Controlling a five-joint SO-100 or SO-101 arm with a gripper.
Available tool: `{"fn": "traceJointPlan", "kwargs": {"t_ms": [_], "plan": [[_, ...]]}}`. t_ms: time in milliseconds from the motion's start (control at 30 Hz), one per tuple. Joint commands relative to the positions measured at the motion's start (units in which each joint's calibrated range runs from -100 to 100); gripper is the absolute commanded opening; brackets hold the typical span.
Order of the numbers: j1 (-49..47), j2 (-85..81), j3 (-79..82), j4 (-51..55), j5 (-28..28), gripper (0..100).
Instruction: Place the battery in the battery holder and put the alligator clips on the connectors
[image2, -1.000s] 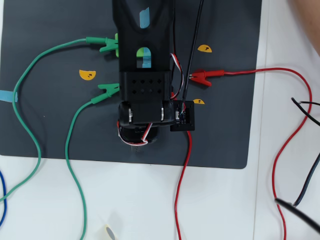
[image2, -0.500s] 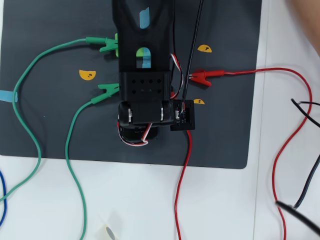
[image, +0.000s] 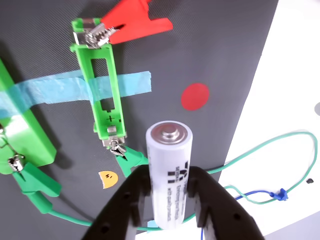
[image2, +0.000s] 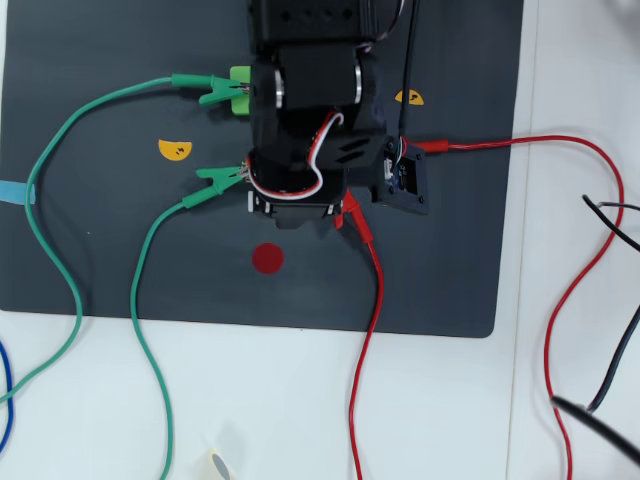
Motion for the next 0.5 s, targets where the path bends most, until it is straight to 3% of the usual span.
{"fn": "traceJointPlan", "kwargs": {"t_ms": [0, 167, 467], "plan": [[-2.9, -8.1, 5.9, -0.6, -2.9, 1], [-7.7, -7.7, 9.1, -1.0, -4.6, 1], [-6.3, 2.9, 9.2, -6.4, -4.7, 1]]}}
